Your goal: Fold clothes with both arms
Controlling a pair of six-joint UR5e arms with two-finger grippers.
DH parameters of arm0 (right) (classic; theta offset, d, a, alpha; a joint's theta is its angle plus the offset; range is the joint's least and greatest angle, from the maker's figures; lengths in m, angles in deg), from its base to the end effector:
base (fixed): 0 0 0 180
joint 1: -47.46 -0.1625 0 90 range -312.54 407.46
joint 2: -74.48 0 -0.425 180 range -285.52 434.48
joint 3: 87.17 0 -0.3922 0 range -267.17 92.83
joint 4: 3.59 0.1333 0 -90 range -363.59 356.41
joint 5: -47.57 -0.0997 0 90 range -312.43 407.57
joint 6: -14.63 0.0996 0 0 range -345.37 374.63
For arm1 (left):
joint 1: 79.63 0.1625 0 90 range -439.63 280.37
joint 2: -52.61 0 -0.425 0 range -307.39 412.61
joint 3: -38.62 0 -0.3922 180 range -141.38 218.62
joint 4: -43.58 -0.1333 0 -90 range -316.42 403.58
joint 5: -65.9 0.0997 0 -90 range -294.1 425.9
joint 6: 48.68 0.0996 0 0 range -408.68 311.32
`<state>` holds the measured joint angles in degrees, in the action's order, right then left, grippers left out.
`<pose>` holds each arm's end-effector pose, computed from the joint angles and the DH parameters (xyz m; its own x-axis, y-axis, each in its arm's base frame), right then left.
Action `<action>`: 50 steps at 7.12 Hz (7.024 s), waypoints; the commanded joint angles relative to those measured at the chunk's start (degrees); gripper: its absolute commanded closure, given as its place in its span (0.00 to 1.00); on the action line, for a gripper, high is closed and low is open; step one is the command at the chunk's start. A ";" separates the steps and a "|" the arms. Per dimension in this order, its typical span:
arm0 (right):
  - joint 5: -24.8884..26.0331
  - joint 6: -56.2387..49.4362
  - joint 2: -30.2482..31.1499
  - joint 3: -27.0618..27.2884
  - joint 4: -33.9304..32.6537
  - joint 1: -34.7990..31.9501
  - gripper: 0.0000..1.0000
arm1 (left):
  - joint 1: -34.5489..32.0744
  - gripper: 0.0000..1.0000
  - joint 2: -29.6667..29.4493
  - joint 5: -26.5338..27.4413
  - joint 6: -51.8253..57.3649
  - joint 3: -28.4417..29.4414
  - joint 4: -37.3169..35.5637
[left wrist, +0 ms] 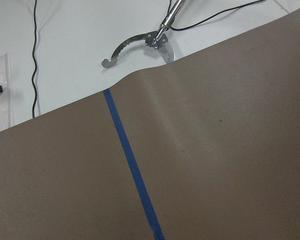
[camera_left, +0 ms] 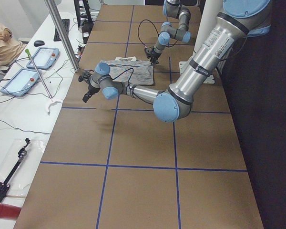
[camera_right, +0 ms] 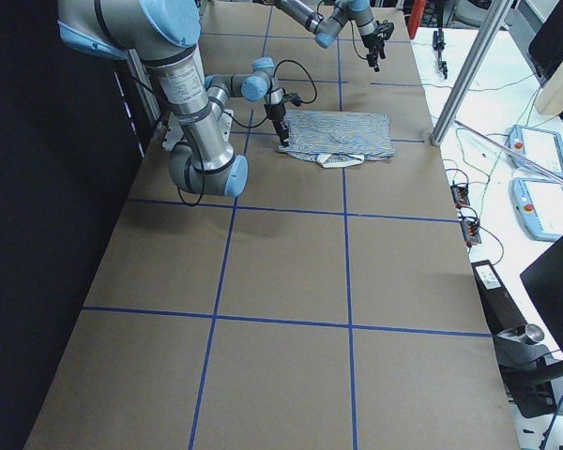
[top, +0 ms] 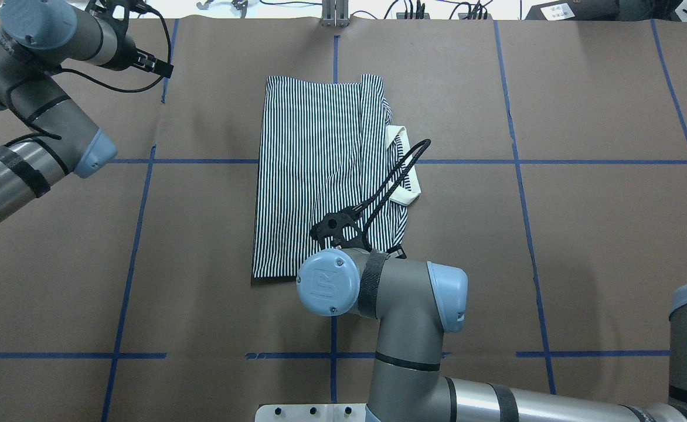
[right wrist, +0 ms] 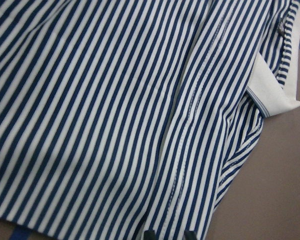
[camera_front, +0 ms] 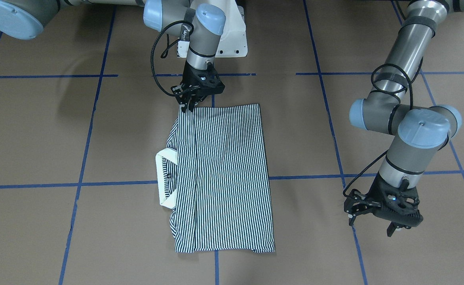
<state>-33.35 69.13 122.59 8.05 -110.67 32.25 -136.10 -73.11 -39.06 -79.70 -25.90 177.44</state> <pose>-0.6231 -0.3238 0.2268 0.8748 -0.3564 0.3281 0.2122 0.8908 0.4018 0.3359 -0.7017 0.4135 0.7581 0.3548 -0.5472 0.0779 0.7837 0.6162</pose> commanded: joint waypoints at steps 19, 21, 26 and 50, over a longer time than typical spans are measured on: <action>1.99 1.05 11.03 10.16 0.03 0.88 1.00 | 1.27 0.00 -0.06 -0.06 -2.55 -0.35 0.00; 1.91 1.92 12.00 9.56 0.55 1.51 0.08 | 1.71 0.00 -0.06 -0.06 -2.64 -0.44 0.09; -1.15 5.00 4.57 1.87 6.26 -8.32 0.12 | 1.89 0.00 0.03 -0.06 -3.25 -1.58 -0.09; -3.98 -0.70 1.98 -5.30 8.38 -9.66 0.45 | 2.24 0.00 0.03 -0.15 -3.25 -1.67 -0.18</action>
<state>-37.45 69.39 124.42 3.04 -102.02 22.56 -133.85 -73.08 -39.21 -82.96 -27.63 177.31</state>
